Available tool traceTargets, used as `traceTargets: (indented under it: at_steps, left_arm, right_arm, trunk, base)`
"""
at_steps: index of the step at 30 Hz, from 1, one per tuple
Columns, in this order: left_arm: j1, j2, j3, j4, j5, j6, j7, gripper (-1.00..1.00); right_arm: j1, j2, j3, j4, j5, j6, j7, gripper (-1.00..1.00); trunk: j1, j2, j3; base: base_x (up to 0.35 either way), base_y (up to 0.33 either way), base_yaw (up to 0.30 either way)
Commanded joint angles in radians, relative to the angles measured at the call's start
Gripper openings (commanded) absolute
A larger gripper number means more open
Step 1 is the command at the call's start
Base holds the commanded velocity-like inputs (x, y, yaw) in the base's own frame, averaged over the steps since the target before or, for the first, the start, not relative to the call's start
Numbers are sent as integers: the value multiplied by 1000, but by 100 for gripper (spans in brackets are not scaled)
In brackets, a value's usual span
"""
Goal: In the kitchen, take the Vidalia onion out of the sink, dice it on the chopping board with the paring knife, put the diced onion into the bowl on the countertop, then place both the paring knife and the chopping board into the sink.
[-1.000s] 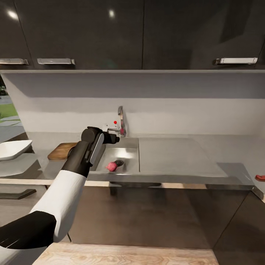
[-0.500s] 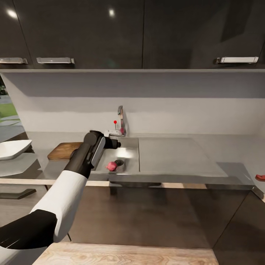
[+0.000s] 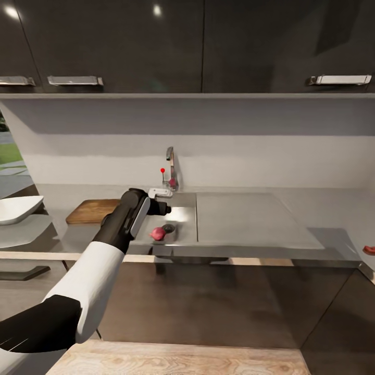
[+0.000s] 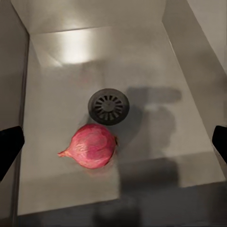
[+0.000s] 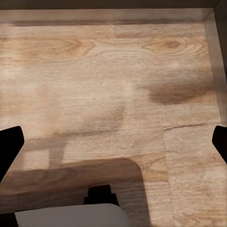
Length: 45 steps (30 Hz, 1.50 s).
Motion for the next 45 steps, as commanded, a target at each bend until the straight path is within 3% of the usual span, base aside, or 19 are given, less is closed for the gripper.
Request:
traceTargets:
  at_steps: [1,16,30,45]
  left_arm:
    - [-1,0,-1,3,7,4,6,100]
    - [-1,0,-1,85,7,-37,5,100]
    - [-1,1,-1,98,7,-41,5,100]
    - [-1,4,-1,121,6,-42,6,100]
  right_arm:
    - [-1,0,0,1,-4,-4,0,100]
    - [-1,0,0,1,-4,-4,1,100]
    - [-1,0,1,1,-4,-4,0,100]
    - [-1,0,1,1,-4,-5,1,100]
  trunk:
    - [0,-1,-2]
    - [0,-1,-19]
    - [0,-1,-34]
    - [0,-1,-35]
  base:
    - [78,0,0]
    - [46,0,0]
    - [127,0,0]
    - [51,0,0]
